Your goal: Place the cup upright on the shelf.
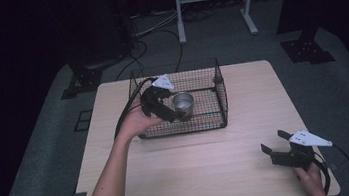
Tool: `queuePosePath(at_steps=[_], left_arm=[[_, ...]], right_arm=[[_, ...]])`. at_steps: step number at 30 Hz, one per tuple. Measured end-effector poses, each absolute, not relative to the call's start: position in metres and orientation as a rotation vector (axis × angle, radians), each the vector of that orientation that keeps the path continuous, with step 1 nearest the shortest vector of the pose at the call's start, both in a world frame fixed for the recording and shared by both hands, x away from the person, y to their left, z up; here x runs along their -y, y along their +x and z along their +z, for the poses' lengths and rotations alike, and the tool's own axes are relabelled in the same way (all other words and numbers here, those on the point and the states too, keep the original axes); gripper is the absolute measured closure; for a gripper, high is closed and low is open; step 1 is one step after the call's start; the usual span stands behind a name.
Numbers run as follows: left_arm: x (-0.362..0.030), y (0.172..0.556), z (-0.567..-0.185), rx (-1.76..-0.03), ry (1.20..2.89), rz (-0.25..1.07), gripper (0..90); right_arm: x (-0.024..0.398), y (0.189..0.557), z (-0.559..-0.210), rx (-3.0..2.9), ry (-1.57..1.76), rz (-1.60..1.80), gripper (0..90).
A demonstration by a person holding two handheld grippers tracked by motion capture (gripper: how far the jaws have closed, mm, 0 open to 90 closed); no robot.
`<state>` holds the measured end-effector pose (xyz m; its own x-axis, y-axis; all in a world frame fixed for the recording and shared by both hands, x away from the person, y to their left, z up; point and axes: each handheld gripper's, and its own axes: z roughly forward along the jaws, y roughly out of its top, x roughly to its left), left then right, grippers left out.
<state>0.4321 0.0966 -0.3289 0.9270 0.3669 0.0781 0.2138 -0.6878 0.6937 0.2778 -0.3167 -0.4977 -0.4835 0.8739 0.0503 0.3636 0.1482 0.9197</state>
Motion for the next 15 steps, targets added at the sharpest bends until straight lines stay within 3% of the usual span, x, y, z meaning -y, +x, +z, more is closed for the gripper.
queuePosePath(at_steps=[15], left_arm=[[-0.102,0.400,-0.341,-0.361,2.318,0.272,6.1]], right_arm=[[0.319,0.278,-0.498,-1.911,1.194,1.333,13.5]])
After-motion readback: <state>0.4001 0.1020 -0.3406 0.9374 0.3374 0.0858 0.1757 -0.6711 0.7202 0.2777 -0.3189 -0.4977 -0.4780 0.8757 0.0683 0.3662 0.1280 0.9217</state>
